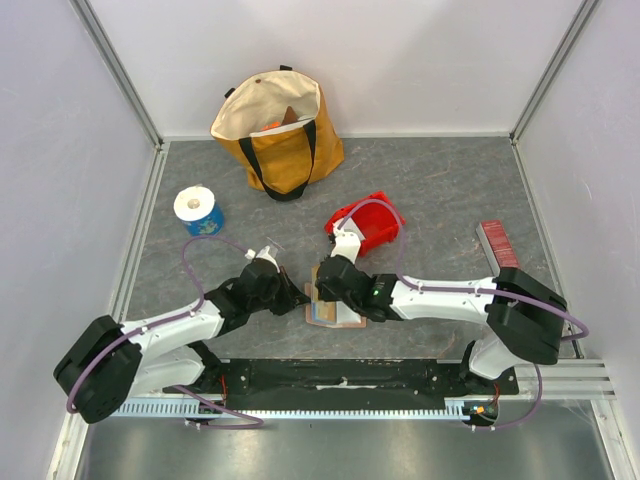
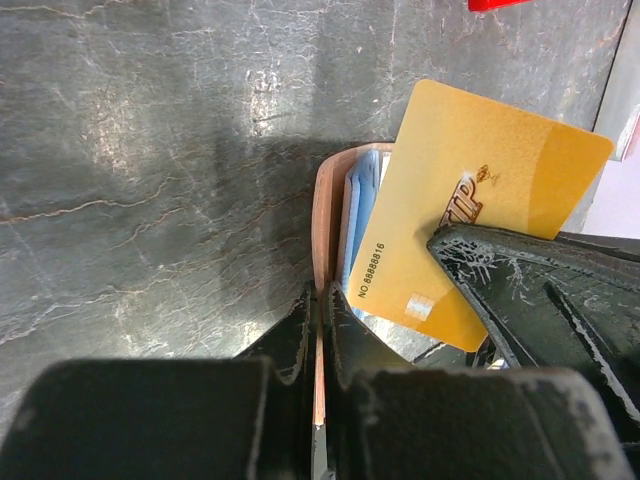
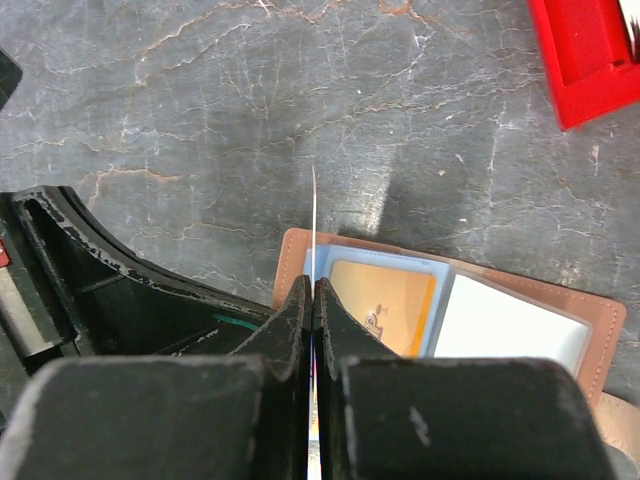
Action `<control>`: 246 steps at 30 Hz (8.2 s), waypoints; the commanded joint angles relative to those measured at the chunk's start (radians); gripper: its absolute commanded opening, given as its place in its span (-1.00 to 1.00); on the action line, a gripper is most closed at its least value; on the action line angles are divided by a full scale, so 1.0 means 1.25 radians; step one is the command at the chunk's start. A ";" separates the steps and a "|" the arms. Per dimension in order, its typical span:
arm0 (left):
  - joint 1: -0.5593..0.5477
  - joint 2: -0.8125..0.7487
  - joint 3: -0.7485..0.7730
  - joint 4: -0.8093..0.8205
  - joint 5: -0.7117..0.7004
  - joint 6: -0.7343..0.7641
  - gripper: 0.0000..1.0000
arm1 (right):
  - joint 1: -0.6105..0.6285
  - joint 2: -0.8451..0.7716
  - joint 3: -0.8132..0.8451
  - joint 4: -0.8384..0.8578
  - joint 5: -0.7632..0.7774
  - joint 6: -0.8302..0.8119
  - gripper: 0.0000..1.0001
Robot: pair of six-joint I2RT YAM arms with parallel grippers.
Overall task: Put the credit cards into the card holder
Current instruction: Insert the credit card into the card holder, then pick up the credit card from the storage box.
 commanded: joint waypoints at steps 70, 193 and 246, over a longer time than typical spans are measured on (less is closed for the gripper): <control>-0.003 0.105 -0.037 0.052 -0.042 -0.053 -0.97 | -0.202 -0.047 -0.350 0.378 -0.432 0.098 -1.00; -0.004 0.109 -0.046 0.104 -0.031 -0.067 -0.97 | -0.207 -0.010 -0.259 0.354 -0.554 0.009 -0.32; 0.017 0.096 0.021 0.040 -0.031 0.027 -0.97 | -0.580 0.297 0.369 -0.148 -0.738 -0.440 0.60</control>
